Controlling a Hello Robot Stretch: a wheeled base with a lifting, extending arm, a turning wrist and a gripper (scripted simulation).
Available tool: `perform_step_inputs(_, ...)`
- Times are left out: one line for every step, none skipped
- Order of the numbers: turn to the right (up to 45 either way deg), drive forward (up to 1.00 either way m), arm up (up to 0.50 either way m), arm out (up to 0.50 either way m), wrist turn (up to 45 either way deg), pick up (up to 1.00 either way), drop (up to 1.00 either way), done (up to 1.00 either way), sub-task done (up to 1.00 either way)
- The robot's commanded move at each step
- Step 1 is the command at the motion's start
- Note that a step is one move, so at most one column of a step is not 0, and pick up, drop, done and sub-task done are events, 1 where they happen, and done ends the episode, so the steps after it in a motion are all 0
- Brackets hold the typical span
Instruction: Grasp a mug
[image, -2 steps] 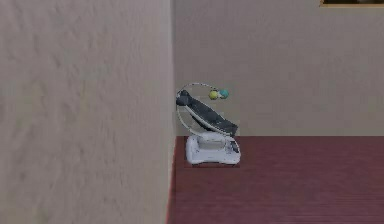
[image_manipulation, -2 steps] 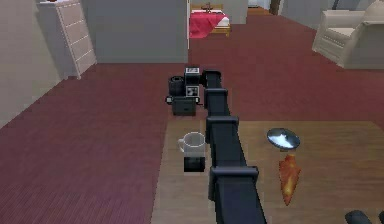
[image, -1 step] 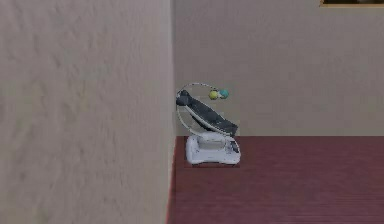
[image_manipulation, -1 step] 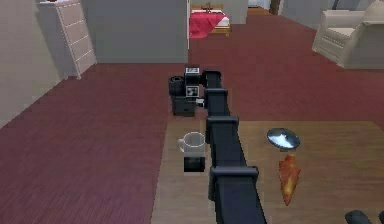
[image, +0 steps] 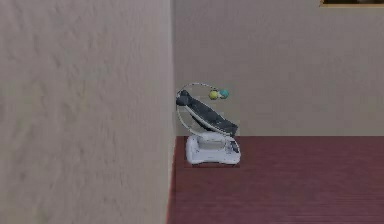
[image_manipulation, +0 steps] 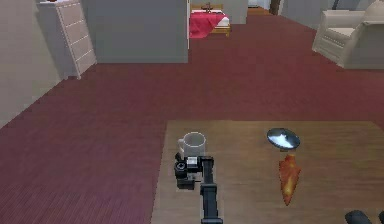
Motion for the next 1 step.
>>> perform_step_inputs(0.0,0.00,0.00,0.00,0.0,1.00,0.00,0.00,0.00)
